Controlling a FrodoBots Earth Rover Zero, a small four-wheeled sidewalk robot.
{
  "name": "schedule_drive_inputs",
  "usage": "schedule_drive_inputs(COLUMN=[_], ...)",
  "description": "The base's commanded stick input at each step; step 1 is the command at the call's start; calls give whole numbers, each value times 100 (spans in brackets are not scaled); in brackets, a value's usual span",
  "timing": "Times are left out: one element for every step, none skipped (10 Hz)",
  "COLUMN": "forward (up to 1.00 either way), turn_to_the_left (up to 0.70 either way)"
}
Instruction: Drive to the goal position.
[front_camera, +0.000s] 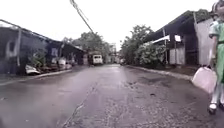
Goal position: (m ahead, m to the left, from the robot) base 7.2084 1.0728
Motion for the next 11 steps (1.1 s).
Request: schedule_drive_inputs(forward=[100,100,100,100,100,100,100,100,100,100,100], turn_to_the_left=[27,5,0,0,0,0,0,0,0,0,0])
